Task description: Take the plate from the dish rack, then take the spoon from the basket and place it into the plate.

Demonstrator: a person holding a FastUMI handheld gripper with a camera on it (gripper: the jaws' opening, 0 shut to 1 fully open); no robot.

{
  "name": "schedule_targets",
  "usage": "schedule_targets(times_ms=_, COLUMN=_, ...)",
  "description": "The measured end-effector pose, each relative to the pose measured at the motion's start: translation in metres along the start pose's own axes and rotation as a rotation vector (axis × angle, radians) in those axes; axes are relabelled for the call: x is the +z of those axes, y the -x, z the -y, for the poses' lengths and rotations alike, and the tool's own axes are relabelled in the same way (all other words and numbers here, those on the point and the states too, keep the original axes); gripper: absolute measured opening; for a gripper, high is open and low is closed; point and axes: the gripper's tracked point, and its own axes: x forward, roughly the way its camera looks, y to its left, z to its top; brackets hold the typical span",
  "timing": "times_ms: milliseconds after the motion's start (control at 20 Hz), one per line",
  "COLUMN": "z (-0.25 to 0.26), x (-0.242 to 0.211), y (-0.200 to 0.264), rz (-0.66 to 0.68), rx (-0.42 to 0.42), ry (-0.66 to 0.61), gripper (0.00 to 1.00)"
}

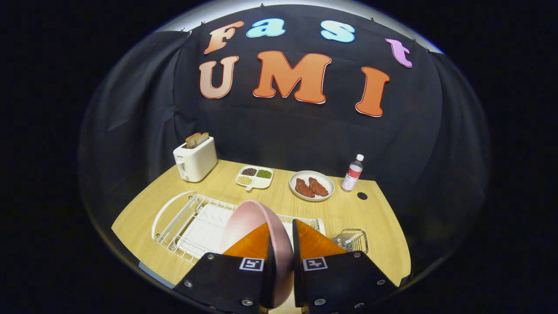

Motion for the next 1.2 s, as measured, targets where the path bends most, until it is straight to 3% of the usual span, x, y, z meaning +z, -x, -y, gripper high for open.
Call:
schedule_targets(times_ms=550, z=0.002, x=-0.09, y=0.044, rz=-0.043, rx=0.115, ry=-0.1, gripper=0.18)
schedule_targets(times_ms=750, z=-0.004, x=-0.13, y=0.047, rz=-0.117, rx=0.176, ry=-0.137, gripper=0.18)
schedule_targets(times_ms=1200, z=0.001, x=-0.203, y=0.041, rz=-0.206, rx=0.188, ry=-0.219, gripper=0.18)
